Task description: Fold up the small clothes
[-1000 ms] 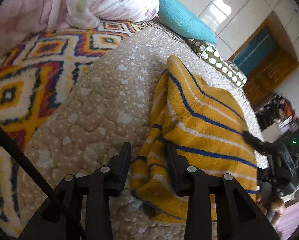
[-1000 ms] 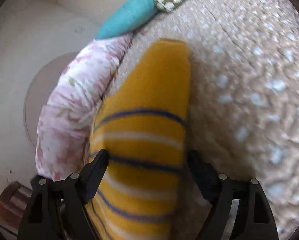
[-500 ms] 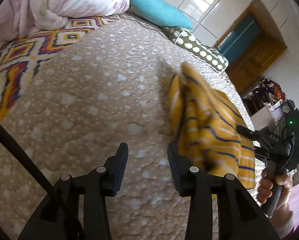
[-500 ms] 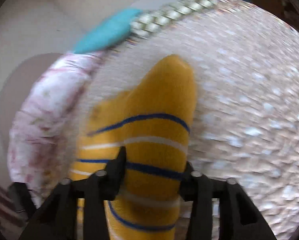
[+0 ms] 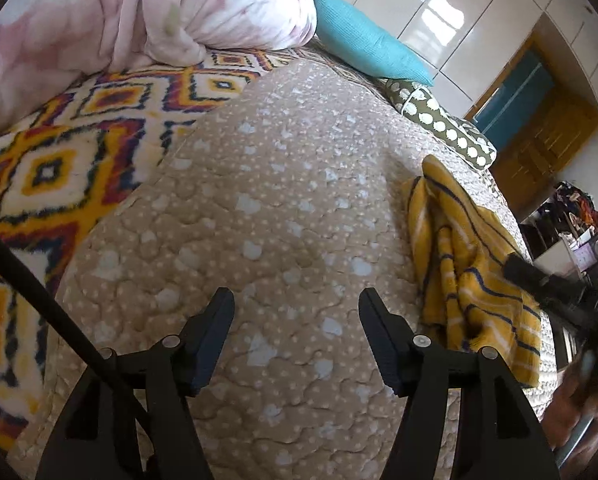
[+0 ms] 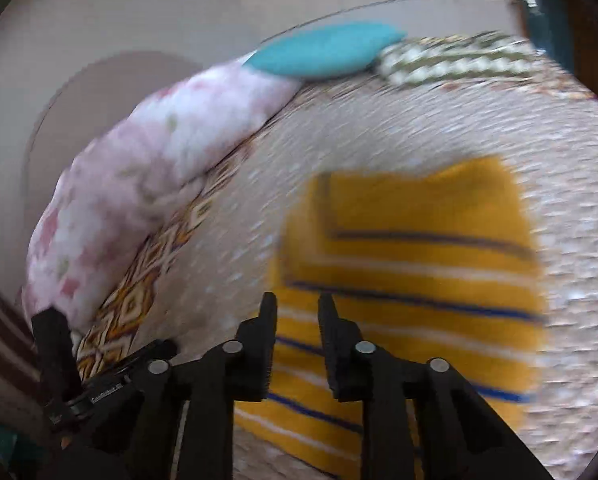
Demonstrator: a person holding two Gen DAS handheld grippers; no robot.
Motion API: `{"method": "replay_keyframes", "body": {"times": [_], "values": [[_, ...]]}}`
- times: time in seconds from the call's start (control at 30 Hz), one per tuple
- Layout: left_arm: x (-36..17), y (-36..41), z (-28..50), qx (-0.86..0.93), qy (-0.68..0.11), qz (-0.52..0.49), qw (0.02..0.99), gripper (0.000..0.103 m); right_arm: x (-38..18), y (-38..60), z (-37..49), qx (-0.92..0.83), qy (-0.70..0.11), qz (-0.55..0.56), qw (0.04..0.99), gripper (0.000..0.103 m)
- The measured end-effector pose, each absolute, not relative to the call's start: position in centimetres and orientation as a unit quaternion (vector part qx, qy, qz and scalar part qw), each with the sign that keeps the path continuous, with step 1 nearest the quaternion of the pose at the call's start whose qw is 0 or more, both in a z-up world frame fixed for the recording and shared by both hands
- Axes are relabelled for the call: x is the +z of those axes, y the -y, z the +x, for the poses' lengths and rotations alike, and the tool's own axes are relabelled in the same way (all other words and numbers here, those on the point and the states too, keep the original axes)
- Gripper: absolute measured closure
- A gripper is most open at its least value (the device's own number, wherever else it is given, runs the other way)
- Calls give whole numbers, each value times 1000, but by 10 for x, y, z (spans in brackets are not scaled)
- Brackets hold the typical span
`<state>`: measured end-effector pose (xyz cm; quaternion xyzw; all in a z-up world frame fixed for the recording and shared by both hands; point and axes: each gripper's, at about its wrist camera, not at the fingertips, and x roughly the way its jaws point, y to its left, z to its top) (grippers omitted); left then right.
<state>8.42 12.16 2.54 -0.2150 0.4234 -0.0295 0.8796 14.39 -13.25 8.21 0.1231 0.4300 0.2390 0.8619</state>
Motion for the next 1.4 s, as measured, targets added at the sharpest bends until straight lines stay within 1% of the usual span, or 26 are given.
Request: {"method": "replay_keyframes", "body": {"times": [0.13,0.17,0.27,0.37,0.43,0.53,0.6,0.67,0.8,0.83,0.9,0.93,0.97,1.03,1.1,1.17,1.23,1.3,1.37,1.4], "values": [[27,-121,81,-31,-422,-212,881,40,35,92,132,325,-499,147,790,82],[28,-121,80,-33,-422,-213,881,40,19,80,119,335,-524,135,771,82],[27,-122,79,-34,-425,-217,878,39,0,68,86,348,-557,96,748,85],[27,-124,80,-37,-427,-226,875,39,29,83,70,365,-529,94,760,84],[27,-125,80,-38,-428,-229,873,38,61,102,74,367,-487,114,784,83],[25,-121,81,-35,-431,-222,874,35,93,126,100,338,-438,143,821,83],[23,-117,83,-30,-432,-210,876,33,97,140,133,295,-429,169,837,83],[21,-110,85,-26,-432,-191,881,30,86,148,168,262,-436,195,838,83],[17,-99,87,-18,-434,-153,888,25,43,139,233,221,-479,233,817,83],[16,-96,87,-17,-433,-145,889,24,30,128,244,219,-496,234,807,87],[15,-94,87,-17,-435,-137,890,23,13,107,254,192,-516,180,815,92],[15,-94,88,-17,-436,-136,890,22,15,101,254,185,-509,159,826,91],[15,-94,88,-18,-436,-137,889,22,21,94,251,176,-506,133,834,91],[15,-96,88,-19,-436,-140,889,22,40,87,235,185,-484,116,848,84],[15,-96,88,-20,-437,-141,888,22,56,84,212,245,-457,133,845,84],[15,-96,88,-20,-436,-142,888,22,57,83,189,299,-458,171,820,84],[15,-98,88,-21,-435,-147,888,22,44,77,169,345,-482,191,782,84],[16,-101,87,-24,-433,-157,887,22,13,76,149,357,-527,197,746,84],[16,-104,86,-25,-432,-163,887,22,-19,82,123,362,-557,208,718,89],[16,-104,86,-25,-431,-165,887,22,-25,88,113,371,-554,220,712,92]]}}
